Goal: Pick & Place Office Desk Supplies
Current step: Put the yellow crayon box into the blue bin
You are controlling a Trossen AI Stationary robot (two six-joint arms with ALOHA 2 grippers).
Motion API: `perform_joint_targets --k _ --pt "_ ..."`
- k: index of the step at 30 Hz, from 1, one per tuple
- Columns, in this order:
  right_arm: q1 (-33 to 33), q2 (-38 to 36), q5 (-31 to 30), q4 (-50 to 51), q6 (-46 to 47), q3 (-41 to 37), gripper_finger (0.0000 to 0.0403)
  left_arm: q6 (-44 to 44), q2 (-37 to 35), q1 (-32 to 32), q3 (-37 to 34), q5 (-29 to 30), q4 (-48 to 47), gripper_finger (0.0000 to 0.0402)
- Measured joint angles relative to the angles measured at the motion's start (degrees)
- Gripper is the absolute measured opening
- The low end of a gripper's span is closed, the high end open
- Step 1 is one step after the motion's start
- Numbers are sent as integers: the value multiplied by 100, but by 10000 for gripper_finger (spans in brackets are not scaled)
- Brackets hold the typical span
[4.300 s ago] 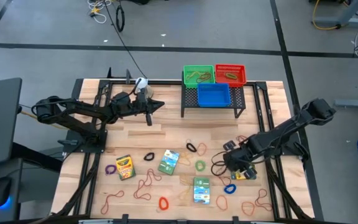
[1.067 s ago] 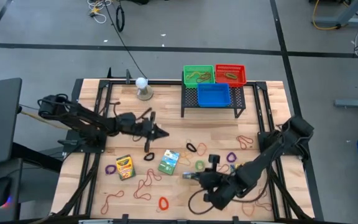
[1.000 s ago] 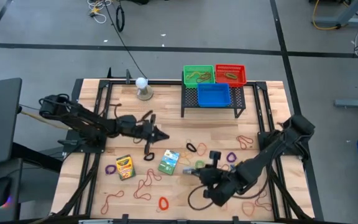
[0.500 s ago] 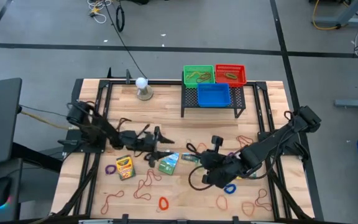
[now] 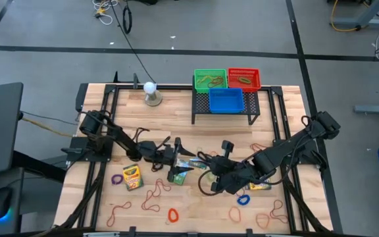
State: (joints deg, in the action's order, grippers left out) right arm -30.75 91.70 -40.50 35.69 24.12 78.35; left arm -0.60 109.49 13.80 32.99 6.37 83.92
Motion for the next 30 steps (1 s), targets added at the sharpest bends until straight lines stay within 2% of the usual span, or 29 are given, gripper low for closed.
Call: perform_joint_targets --k 3,10,14,19,21,27,30 --pt "39 0 50 -38 1 0 3 6 2 3 0 -127 15 227" --pt "227 -2 172 -40 -44 0 23 79 0 -44 -2 -170 56 109" --pt "366 -144 179 113 -116 0 52 -24 -28 -232 -4 -306 53 103" --pt "631 -595 238 717 -57 0 115 -210 -35 -672 -7 -533 -201 103" --pt "837 -801 591 884 -47 0 143 -299 -35 -904 -9 -706 -395 103" --pt "1970 -1007 2614 1209 -90 78 217 -424 -35 -1580 159 -1408 -1056 103" --pt "2478 -822 3151 1540 -447 414 250 -426 -35 -1939 303 -1807 -1202 103"
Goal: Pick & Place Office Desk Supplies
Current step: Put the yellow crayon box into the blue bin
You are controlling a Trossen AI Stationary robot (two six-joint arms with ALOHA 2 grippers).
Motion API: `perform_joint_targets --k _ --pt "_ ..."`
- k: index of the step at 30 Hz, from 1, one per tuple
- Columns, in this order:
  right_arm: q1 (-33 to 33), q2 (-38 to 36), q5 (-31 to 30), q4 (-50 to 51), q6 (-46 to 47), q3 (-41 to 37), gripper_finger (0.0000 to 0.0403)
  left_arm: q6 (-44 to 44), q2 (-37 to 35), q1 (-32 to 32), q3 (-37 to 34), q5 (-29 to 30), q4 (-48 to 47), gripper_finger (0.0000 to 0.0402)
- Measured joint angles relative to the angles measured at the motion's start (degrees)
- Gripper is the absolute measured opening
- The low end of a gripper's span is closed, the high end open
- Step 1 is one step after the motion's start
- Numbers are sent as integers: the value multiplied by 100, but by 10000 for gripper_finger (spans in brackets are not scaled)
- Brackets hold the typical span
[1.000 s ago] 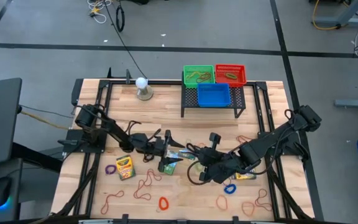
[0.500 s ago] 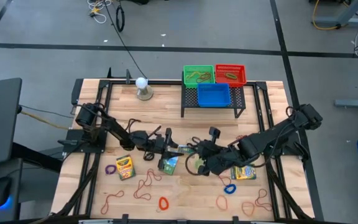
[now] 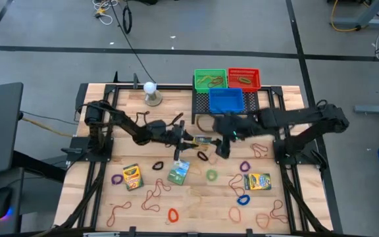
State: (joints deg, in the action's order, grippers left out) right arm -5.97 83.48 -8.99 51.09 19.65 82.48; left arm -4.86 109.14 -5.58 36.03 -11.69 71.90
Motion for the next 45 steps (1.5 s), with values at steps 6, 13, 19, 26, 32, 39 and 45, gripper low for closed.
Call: perform_joint_targets --k 6,13,19,26,32,39,45 --pt "801 777 516 1241 -971 1113 281 -142 -2 -607 306 -903 -212 103" --pt "1233 1879 700 2081 -1477 2302 281 36 -2 -845 579 -1470 -570 103" --pt "1275 2157 903 2192 -1653 2487 280 -76 -2 -986 586 -1552 -505 103" --pt "1299 2236 904 2134 -1599 2495 251 -270 -4 -992 586 -1663 -143 103" --pt "1297 2234 1092 2187 -1408 2495 207 -386 -4 -990 586 -1651 79 103" --pt "1247 2225 1170 2179 -1108 2495 162 -570 -4 -990 586 -1658 318 103" --pt "1247 2185 1176 2167 -635 2493 118 -693 -7 -990 586 -1645 352 139"
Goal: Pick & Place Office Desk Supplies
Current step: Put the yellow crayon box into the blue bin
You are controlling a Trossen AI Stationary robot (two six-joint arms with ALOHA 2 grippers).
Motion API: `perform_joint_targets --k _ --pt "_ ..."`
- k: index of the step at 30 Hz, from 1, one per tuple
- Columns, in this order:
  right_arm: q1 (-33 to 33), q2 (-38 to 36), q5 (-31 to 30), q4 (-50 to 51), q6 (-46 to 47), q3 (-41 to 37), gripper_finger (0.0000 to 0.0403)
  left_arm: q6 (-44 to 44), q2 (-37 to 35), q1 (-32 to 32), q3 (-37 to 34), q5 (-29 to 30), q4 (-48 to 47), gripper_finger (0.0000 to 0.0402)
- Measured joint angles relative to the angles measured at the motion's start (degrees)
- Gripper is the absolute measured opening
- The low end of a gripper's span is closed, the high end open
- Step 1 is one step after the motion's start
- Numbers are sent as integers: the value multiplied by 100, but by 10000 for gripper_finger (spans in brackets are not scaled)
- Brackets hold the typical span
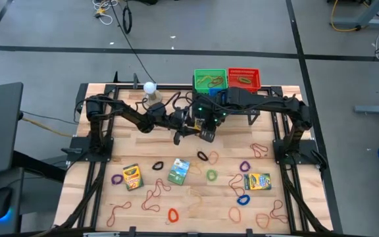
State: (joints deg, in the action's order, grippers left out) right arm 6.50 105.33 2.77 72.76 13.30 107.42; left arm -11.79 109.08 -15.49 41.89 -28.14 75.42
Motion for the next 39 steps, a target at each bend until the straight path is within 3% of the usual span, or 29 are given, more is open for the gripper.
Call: perform_joint_targets --k 4,8,13,19,25,39 --pt "0 -196 -103 -80 496 -4 97 164 -1 -1 0 179 -27 199" --pt "31 -547 -455 -80 1203 -2 102 212 -4 -85 0 421 -73 256" --pt "350 -1153 -980 338 2221 -2 102 291 -4 -113 -57 747 -156 298" --pt "1210 -1624 -1279 745 2969 -2 104 430 -4 -40 -68 872 -129 297" --pt "1958 -1497 -1444 894 3070 -2 104 443 -4 32 -68 868 -124 287" --pt "2100 -1192 -1638 1278 3647 -2 103 433 -4 59 -70 809 -129 284"
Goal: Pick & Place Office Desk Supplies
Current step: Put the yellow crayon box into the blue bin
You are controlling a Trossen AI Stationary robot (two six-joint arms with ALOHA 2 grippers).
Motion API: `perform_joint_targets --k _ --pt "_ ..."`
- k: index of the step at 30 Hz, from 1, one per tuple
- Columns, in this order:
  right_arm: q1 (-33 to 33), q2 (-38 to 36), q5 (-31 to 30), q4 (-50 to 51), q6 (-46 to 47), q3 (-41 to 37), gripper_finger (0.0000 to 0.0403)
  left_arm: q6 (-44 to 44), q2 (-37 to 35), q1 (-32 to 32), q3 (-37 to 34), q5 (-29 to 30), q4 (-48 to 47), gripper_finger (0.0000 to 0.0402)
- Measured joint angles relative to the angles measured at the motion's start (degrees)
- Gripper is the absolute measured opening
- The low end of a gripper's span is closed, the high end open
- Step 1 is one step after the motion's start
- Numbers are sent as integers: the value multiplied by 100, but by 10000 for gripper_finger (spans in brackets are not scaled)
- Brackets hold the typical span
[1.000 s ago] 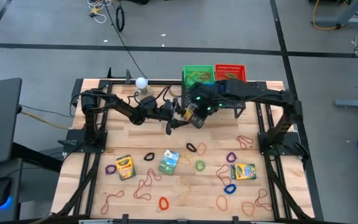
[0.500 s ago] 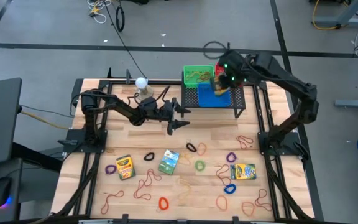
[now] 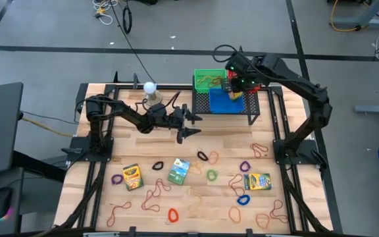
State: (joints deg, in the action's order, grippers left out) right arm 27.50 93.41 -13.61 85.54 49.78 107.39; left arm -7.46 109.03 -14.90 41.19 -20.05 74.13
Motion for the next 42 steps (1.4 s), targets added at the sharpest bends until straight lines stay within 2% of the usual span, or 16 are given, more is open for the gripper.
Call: perform_joint_targets --k 28,42 --pt "-143 638 -205 153 613 0 103 107 4 111 0 8 -139 284" --pt "-338 640 -205 313 737 0 105 258 7 221 -4 56 -327 284"
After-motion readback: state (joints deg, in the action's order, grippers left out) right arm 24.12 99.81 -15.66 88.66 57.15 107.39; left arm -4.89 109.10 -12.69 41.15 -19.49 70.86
